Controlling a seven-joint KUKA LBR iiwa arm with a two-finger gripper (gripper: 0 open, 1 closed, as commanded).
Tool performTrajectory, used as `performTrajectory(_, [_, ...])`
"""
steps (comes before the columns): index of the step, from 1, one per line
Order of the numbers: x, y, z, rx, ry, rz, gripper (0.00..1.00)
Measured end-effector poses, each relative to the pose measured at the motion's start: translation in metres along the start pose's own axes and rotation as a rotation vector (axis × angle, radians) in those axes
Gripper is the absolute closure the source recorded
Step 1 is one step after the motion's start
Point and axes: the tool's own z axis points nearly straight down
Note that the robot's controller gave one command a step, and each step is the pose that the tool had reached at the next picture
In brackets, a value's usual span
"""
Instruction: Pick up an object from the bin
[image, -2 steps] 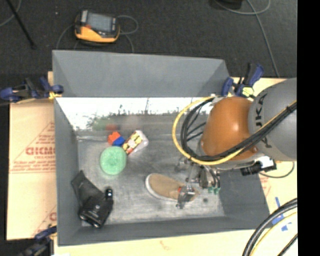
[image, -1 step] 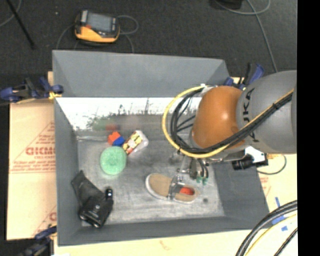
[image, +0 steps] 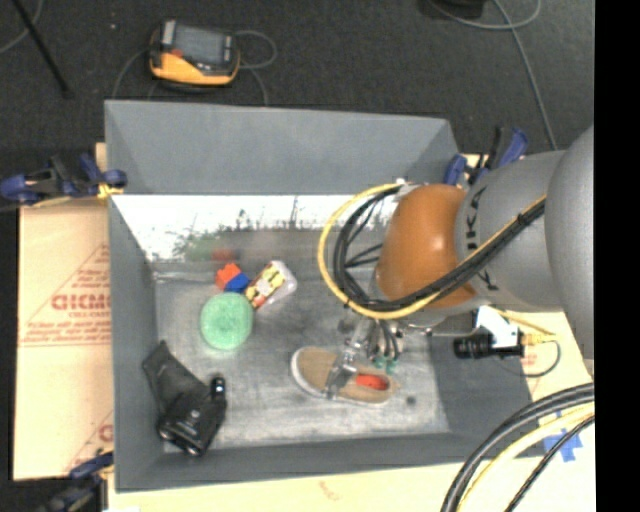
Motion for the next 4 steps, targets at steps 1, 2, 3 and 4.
performTrajectory(1, [-0.029,0.014,0.049,0.001,0.008,-0.192,0.00])
performTrajectory(2, [0.005,0.008,0.047,-0.001,0.000,0.090,1.00])
performTrajectory(3, [0.005,0.008,0.047,-0.001,0.000,0.090,1.00])
performTrajectory(4, [0.006,0.008,0.042,0.000,0.000,0.090,1.00])
